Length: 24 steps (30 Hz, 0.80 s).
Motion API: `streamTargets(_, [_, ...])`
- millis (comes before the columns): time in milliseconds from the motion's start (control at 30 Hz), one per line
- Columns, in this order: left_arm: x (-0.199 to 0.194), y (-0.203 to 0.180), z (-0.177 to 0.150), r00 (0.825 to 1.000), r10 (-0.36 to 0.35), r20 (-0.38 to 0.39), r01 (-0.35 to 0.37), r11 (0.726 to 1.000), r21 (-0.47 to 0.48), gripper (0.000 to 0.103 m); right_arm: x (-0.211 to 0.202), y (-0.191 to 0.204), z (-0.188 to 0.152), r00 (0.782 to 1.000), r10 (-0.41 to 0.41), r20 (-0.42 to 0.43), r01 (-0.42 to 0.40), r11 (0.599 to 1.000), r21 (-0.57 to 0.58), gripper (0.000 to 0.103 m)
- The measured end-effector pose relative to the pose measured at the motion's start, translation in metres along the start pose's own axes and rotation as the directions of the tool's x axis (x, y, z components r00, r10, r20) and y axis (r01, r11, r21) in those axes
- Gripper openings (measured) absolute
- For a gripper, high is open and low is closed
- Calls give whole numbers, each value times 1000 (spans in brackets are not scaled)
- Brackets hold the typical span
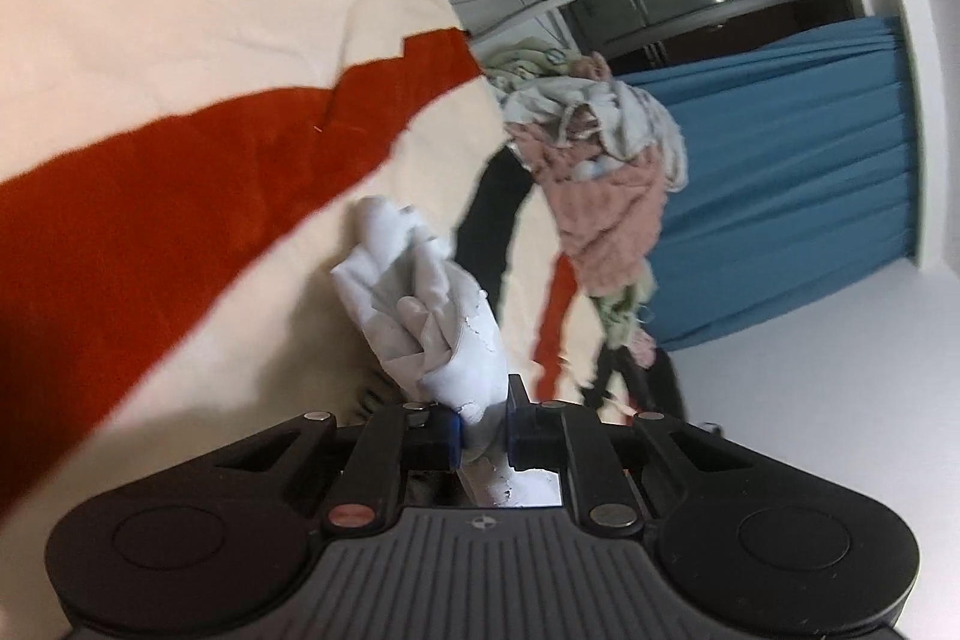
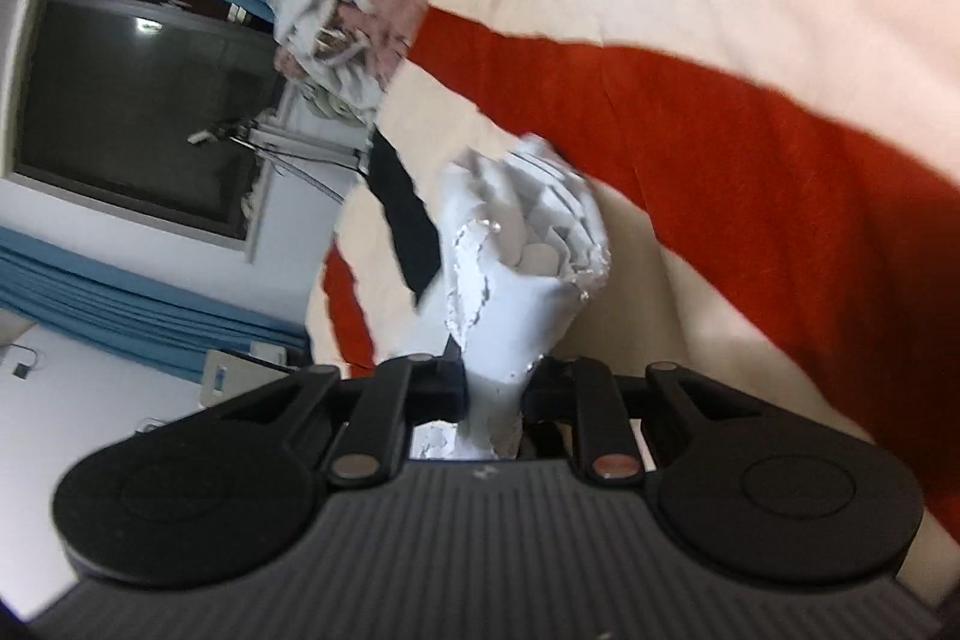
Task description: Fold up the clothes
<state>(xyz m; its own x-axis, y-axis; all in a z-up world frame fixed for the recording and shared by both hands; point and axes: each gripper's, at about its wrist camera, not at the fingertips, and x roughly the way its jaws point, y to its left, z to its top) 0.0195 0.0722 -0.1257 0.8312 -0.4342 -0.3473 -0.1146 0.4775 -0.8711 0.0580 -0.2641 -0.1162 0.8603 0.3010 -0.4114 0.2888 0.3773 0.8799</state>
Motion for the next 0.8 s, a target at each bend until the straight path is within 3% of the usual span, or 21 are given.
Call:
streamTargets(67, [-16,-15,-10,999,-24,-39,24,1000,-12,13,-14,0,17,1000,3,20,-3,1000,7,19])
streamTargets(167, [-29,-48,-27,995,-59,-75,64,996,59,13,-33,0,44,999,5,49,-6,1000,19,19])
streamTargets(333, [3,-111,-50,983,-38,-182,68,984,166,14,-66,-1,90,995,6,98,-10,999,38,19])
streamTargets(433, [50,-151,-57,968,0,-249,59,972,228,14,-86,-1,117,992,7,127,-13,999,50,20])
streamTargets(567, [152,-204,-51,950,76,-301,37,935,353,13,-55,-2,187,990,-67,122,61,997,53,20])
streamTargets(633, [207,-221,-41,947,108,-304,12,930,368,13,-32,1,222,989,-98,113,94,995,42,20])
streamTargets(700, [253,-247,-35,947,105,-304,35,906,422,13,-11,11,254,985,-119,125,119,993,6,20])
streamTargets(800, [295,-277,-27,962,13,-272,99,914,392,13,13,29,297,979,-80,188,95,993,-70,20])
